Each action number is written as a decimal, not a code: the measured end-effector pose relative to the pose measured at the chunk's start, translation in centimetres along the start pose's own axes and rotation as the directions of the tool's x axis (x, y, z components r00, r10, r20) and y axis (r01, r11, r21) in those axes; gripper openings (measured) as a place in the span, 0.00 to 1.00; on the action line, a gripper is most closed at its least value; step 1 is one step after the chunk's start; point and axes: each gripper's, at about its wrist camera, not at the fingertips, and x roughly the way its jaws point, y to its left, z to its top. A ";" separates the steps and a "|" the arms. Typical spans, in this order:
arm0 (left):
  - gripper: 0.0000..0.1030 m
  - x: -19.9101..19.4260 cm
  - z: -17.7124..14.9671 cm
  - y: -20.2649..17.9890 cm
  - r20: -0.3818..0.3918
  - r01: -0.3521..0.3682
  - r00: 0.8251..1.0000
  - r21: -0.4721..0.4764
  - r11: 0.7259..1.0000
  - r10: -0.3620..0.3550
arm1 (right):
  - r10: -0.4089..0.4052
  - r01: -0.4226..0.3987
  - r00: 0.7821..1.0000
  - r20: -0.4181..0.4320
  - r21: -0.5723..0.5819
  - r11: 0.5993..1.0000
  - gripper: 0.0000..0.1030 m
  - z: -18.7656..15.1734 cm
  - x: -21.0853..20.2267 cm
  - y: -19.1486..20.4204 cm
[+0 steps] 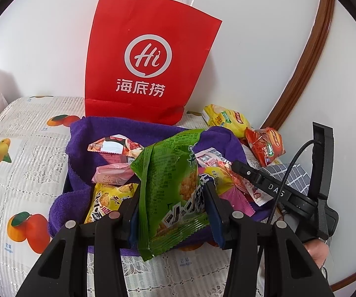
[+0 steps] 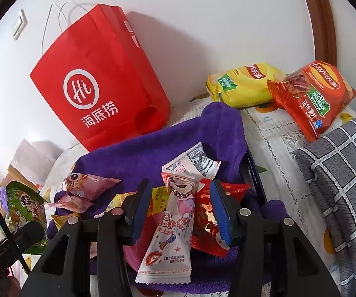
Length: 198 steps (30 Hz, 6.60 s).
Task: Organize snacks
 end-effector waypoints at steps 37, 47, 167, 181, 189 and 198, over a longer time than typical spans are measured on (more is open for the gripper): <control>0.42 0.6 -0.1 -0.8 -0.016 0.074 0.997 -0.011 0.997 -0.074 | -0.002 0.003 1.000 0.010 -0.049 0.999 0.48 -0.3 -0.4 0.9; 0.42 1.1 1.2 -1.6 -0.021 0.039 0.999 -0.027 0.999 -0.039 | 0.000 0.004 0.998 0.061 -0.075 0.997 0.48 -0.2 -2.1 0.9; 1.00 -21.6 -10.1 -5.5 0.056 -0.246 0.969 0.101 0.964 0.241 | -0.260 0.274 0.960 0.103 -0.153 0.949 0.99 -16.0 -29.3 7.1; 1.00 -23.3 -10.2 -5.0 0.069 -0.239 0.969 0.056 0.969 0.235 | -0.279 0.298 0.952 0.129 -0.161 0.941 0.99 -15.9 -30.8 8.3; 1.00 -23.4 -10.4 -5.2 0.059 -0.226 0.973 0.058 0.972 0.223 | -0.282 0.300 0.951 0.126 -0.164 0.940 0.99 -15.9 -30.8 8.6; 1.00 -23.7 -10.6 -5.3 0.065 -0.223 0.974 0.059 0.973 0.219 | -0.276 0.294 0.953 0.124 -0.160 0.942 0.99 -16.0 -30.9 8.6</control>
